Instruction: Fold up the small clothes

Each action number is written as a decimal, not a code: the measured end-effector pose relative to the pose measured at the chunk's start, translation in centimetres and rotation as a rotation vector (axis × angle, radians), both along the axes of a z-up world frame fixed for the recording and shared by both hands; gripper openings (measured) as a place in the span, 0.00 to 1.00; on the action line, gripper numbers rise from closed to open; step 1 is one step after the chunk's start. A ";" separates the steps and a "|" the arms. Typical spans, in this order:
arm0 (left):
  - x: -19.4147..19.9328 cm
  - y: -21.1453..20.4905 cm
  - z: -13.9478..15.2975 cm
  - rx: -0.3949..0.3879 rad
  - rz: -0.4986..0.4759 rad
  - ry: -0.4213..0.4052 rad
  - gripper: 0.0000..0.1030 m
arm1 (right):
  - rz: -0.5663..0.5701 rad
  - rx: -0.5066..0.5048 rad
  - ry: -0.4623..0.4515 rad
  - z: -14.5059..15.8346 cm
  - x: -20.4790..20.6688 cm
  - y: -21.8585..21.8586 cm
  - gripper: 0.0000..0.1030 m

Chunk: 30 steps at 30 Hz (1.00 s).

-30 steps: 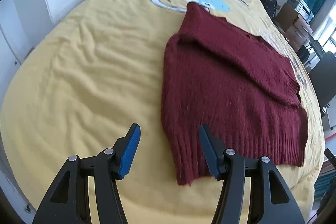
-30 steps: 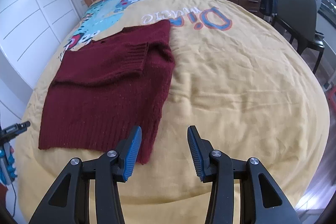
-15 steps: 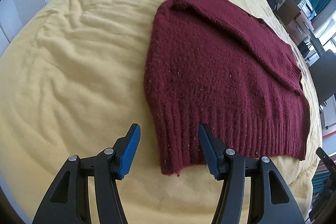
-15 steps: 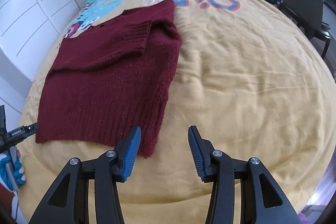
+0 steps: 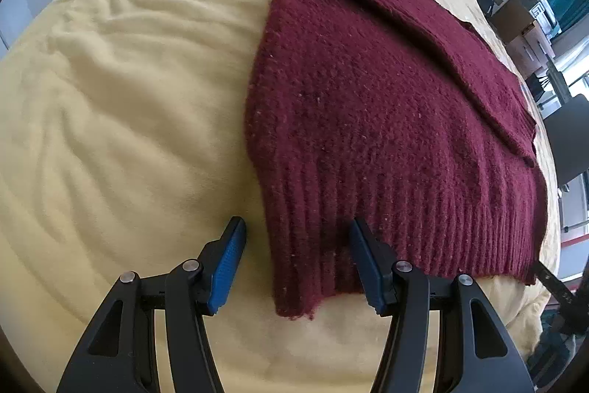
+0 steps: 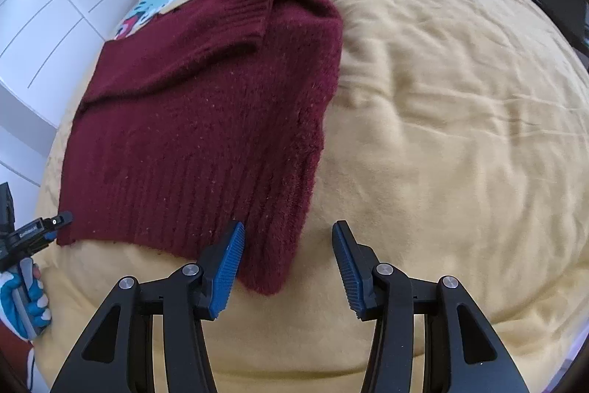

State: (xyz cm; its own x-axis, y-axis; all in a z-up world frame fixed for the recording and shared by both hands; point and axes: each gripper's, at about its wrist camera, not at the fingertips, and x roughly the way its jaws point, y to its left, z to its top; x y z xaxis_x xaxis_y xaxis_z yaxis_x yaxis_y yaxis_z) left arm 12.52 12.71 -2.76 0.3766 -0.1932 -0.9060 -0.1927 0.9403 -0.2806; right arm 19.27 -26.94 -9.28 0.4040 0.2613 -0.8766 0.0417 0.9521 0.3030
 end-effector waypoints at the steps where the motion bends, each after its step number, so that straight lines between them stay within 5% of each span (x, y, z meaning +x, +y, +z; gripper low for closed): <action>1: 0.0 0.1 -0.1 -0.011 -0.001 -0.001 0.51 | 0.003 0.005 0.004 -0.2 0.1 0.1 0.50; 9: -0.4 0.7 -0.6 -0.105 -0.018 0.001 0.48 | 0.038 0.035 0.016 -1.0 1.3 0.9 0.50; 18: -1.0 1.3 -0.4 -0.160 -0.039 0.010 0.14 | 0.056 0.073 0.020 -1.1 1.5 0.5 0.33; 30: -0.6 1.1 0.4 -0.169 -0.038 -0.001 0.10 | 0.060 0.147 0.014 -0.7 1.2 -0.5 0.13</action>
